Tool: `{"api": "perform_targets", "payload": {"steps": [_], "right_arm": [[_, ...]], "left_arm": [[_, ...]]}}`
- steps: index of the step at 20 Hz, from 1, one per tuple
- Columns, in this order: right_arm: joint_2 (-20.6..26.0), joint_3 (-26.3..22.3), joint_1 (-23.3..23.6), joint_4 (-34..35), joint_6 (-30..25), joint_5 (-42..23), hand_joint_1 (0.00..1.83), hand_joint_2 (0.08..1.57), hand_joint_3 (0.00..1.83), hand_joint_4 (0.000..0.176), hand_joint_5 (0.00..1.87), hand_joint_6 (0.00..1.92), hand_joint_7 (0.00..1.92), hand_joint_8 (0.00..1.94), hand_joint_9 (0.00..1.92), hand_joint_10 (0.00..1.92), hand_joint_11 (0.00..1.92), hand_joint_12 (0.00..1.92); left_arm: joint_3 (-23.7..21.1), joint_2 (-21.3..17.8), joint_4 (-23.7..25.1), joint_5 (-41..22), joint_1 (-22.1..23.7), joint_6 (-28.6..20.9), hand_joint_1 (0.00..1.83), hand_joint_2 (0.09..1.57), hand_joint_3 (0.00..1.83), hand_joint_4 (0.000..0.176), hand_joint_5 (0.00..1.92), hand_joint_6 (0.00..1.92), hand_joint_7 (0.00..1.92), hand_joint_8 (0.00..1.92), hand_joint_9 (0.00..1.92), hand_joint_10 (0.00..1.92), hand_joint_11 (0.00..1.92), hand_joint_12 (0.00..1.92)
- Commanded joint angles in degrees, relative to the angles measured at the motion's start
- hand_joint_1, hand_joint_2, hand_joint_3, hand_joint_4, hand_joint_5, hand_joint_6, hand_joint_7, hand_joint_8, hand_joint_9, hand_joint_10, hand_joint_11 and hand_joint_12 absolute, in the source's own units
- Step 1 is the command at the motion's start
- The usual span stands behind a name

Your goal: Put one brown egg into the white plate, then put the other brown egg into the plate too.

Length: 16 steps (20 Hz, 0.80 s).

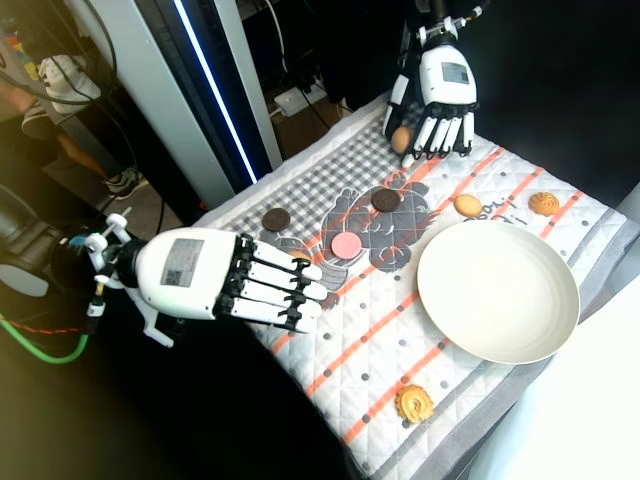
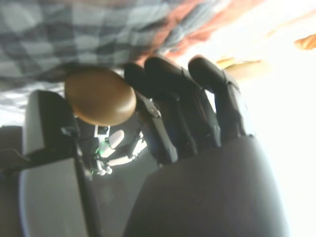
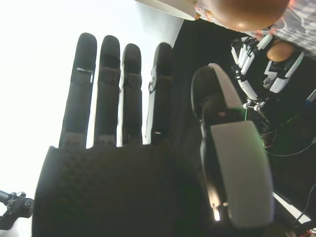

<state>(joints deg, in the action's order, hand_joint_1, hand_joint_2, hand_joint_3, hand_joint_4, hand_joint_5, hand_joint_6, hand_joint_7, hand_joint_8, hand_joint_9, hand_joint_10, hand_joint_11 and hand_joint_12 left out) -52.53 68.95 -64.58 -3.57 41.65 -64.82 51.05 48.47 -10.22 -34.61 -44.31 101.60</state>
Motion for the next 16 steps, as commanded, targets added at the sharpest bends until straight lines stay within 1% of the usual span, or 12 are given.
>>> {"api": "perform_targets", "payload": {"steps": [1, 2, 3, 5, 6, 7, 8, 9, 10, 12, 15, 16], "right_arm": [[-0.1, 0.3, 0.4, 1.9, -0.2, -6.9, 0.61, 1.32, 0.0, 0.035, 0.72, 0.0, 0.59, 0.0, 0.59, 0.0, 0.41, 0.45], [-0.1, 0.3, 0.4, 1.9, -0.2, -6.9, 0.6, 1.32, 0.0, 0.034, 0.72, 0.0, 0.59, 0.0, 0.6, 0.0, 0.42, 0.45], [-0.2, 0.3, 0.4, 1.9, -0.2, -6.9, 0.6, 1.32, 0.0, 0.033, 0.72, 0.0, 0.59, 0.0, 0.6, 0.01, 0.42, 0.45], [-0.3, 0.6, 0.4, 1.9, -0.2, -6.9, 0.57, 1.32, 0.0, 0.043, 0.72, 0.0, 0.59, 0.0, 0.6, 0.0, 0.42, 0.44], [-0.4, 0.7, 0.4, 1.9, -0.2, -6.9, 0.54, 1.32, 0.0, 0.041, 0.72, 0.0, 0.59, 0.0, 0.6, 0.0, 0.43, 0.44], [-0.4, 0.8, 0.4, 1.9, -0.2, -6.9, 0.54, 1.32, 0.0, 0.038, 0.72, 0.0, 0.59, 0.0, 0.6, 0.0, 0.43, 0.43], [-0.4, 0.9, 0.4, 1.8, -0.2, -6.9, 0.54, 1.32, 0.0, 0.038, 0.73, 0.0, 0.59, 0.0, 0.6, 0.0, 0.43, 0.43], [-0.4, 1.0, 0.4, 1.7, -0.2, -6.9, 0.56, 1.32, 0.0, 0.043, 0.73, 0.0, 0.6, 0.0, 0.61, 0.0, 0.44, 0.43], [-0.9, 1.5, 0.4, 1.2, -0.2, -6.9, 0.58, 1.33, 0.0, 0.041, 0.73, 0.0, 0.6, 0.0, 0.61, 0.0, 0.45, 0.43], [-1.8, 2.4, 0.6, 0.8, -0.2, -6.9, 0.58, 1.32, 0.0, 0.05, 0.75, 0.01, 0.61, 0.0, 0.61, 0.0, 0.45, 0.43], [-2.2, 2.8, 1.4, -0.1, -0.2, -6.9, 0.56, 1.32, 0.0, 0.046, 0.75, 0.0, 0.61, 0.0, 0.62, 0.0, 0.46, 0.43], [-2.3, 2.9, 1.9, -0.5, -0.2, -6.8, 0.56, 1.32, 0.0, 0.04, 0.75, 0.0, 0.61, 0.0, 0.61, 0.0, 0.45, 0.42]], "left_arm": [[0.6, 0.0, -0.7, -8.4, 1.3, -0.3, 1.11, 1.01, 0.0, 0.118, 1.24, 0.53, 1.0, 1.23, 0.65, 1.62, 0.28, 1.92], [1.5, 0.7, -1.0, -8.7, 3.0, -0.3, 1.12, 1.01, 0.0, 0.082, 1.24, 0.53, 0.98, 1.18, 0.62, 1.62, 0.26, 1.92], [2.9, 1.6, -1.4, -8.6, 4.9, -0.3, 1.12, 1.01, 0.0, 0.089, 1.23, 0.54, 1.02, 1.04, 0.66, 1.53, 0.28, 1.88], [7.1, 4.8, -1.9, -6.8, 10.4, -0.3, 1.13, 1.0, 0.0, 0.061, 1.25, 0.51, 1.06, 0.94, 0.7, 1.5, 0.25, 1.84], [9.2, 6.4, -1.9, -4.9, 13.3, -0.3, 1.12, 1.01, 0.0, 0.064, 1.24, 0.52, 1.05, 0.96, 0.69, 1.47, 0.21, 1.81], [12.0, 8.5, -1.6, -2.1, 17.3, -0.3, 1.24, 1.07, 0.0, 0.0, 1.16, 0.44, 1.03, 1.12, 0.65, 1.41, 0.14, 1.78], [15.1, 11.1, -1.6, 0.8, 20.6, -0.3, 1.27, 1.08, 0.0, 0.0, 1.16, 0.4, 1.04, 1.13, 0.64, 1.36, 0.16, 1.75], [16.5, 12.2, -1.6, 1.7, 21.8, -0.3, 1.14, 1.06, 0.0, 0.0, 1.14, 0.65, 1.04, 0.8, 0.6, 1.38, 0.16, 1.78], [20.3, 15.0, -2.0, 4.7, 24.4, -0.3, 1.1, 1.06, 0.0, 0.043, 1.11, 0.74, 1.06, 0.66, 0.58, 1.39, 0.14, 1.78], [28.1, 20.8, -3.5, 9.6, 27.7, -0.1, 1.07, 1.05, 0.0, 0.159, 1.13, 0.72, 1.06, 0.7, 0.6, 1.41, 0.11, 1.85], [33.6, 24.9, -7.6, 13.3, 29.1, 3.5, 1.08, 1.03, 0.0, 0.168, 1.16, 0.66, 1.02, 0.72, 0.58, 1.45, 0.14, 1.83], [34.6, 25.8, -8.3, 14.6, 29.2, 5.4, 0.96, 0.99, 0.0, 0.071, 1.0, 0.23, 0.95, 0.67, 0.52, 1.38, 0.09, 1.8]]}}
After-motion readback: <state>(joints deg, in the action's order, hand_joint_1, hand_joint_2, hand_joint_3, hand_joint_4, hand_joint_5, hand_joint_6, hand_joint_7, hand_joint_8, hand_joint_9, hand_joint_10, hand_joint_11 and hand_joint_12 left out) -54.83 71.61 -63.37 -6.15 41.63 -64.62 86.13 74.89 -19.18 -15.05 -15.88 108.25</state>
